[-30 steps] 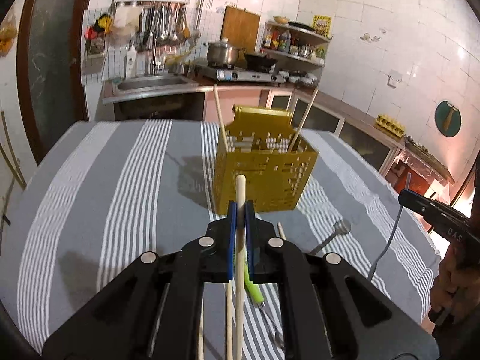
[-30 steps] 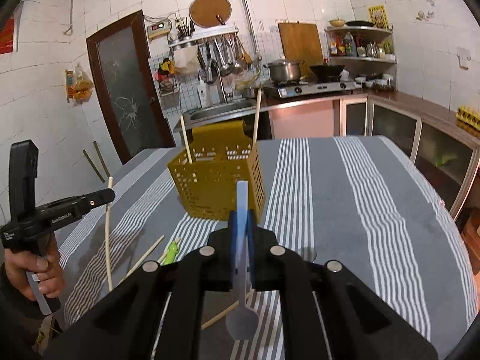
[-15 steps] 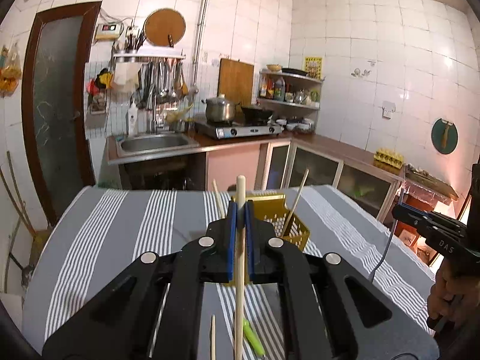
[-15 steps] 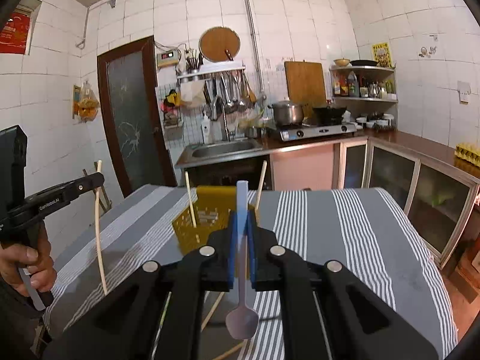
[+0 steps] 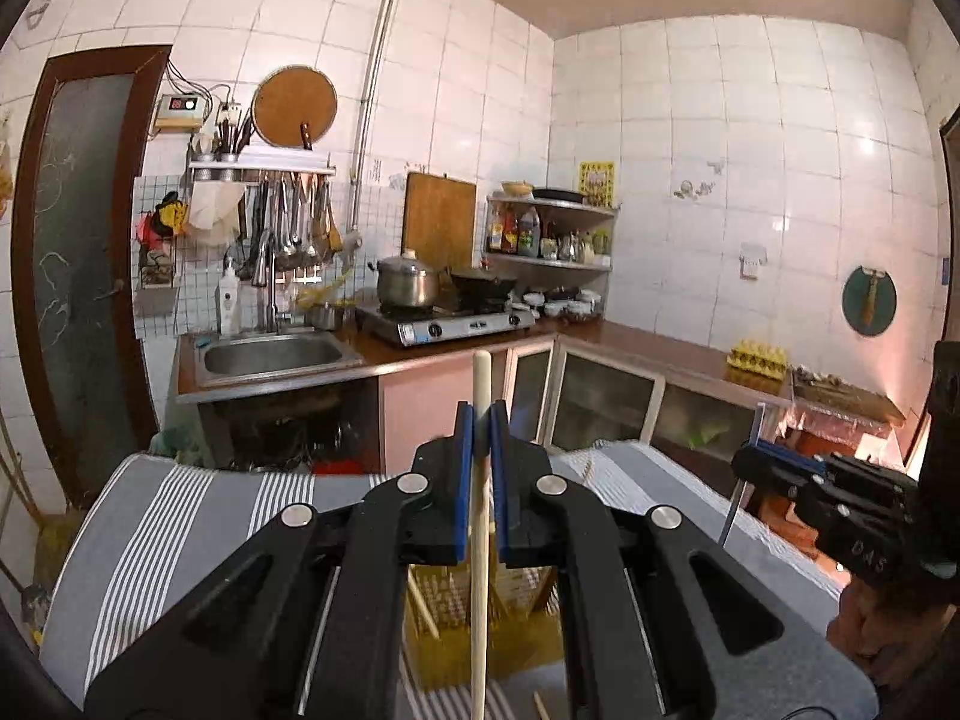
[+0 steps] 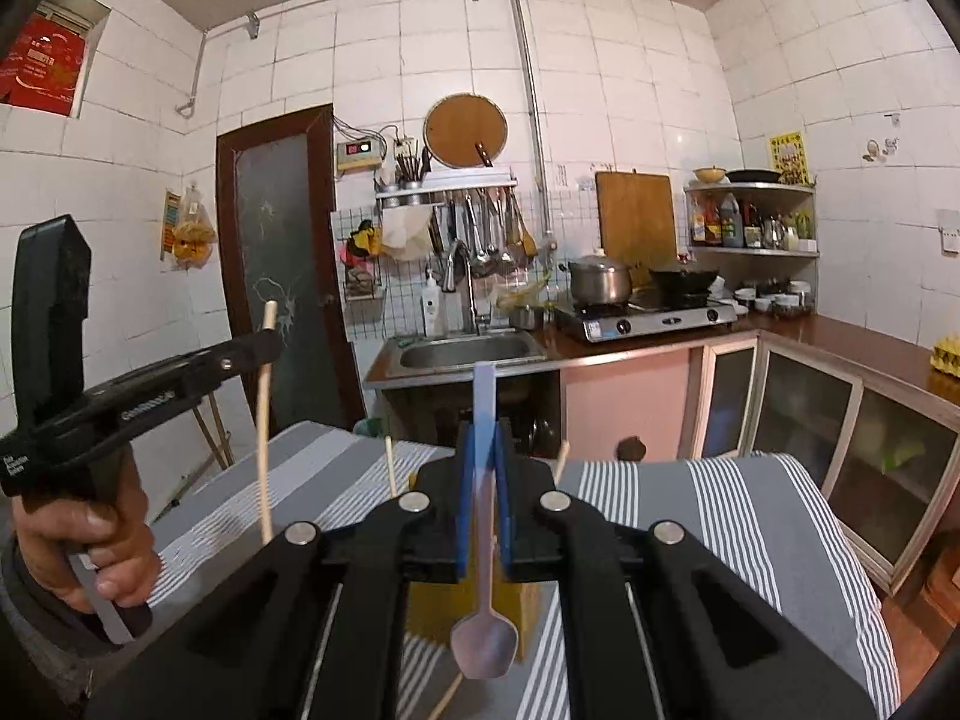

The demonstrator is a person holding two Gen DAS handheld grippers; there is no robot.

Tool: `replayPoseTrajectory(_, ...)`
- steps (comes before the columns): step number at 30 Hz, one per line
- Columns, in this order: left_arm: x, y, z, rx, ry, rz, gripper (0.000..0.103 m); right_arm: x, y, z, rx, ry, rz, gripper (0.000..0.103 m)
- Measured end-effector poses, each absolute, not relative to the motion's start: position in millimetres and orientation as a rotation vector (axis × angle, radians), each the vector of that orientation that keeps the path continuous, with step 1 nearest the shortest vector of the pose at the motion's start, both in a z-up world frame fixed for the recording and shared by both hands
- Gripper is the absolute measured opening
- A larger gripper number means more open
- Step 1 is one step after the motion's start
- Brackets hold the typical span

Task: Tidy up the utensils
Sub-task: 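Carry the chopstick with the left gripper while the right gripper carries the spatula toward the caddy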

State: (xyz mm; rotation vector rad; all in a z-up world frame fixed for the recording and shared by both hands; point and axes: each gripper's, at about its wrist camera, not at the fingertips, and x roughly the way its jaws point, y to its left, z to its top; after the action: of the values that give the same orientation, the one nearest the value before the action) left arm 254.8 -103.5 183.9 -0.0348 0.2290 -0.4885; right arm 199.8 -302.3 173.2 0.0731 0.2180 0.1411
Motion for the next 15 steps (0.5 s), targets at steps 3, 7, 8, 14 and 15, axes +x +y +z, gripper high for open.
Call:
replayPoseTrajectory(3, 275, -113, 185, -0.037, 0.22, -0.482, 0.005, 216, -301, 178, 0.071, 0.206, 0.145, 0.007)
replayPoseTrajectory(7, 292, -122, 182, -0.053, 0.236, -0.502, 0.005, 240, -300, 179, 0.074, 0.211, 0.149, 0.007)
replayPoseTrajectory(8, 294, -126, 181, -0.039, 0.225, -0.494, 0.005, 245, -299, 179, 0.073, 0.212, 0.15, 0.007)
replayPoseTrajectory(14, 309, -130, 176, -0.026, 0.204, -0.477, 0.005, 268, -299, 176, 0.074, 0.214, 0.146, 0.007)
replayPoseTrajectory(15, 311, -130, 176, -0.027, 0.202, -0.475, 0.005, 270, -299, 175, 0.074, 0.215, 0.146, 0.007)
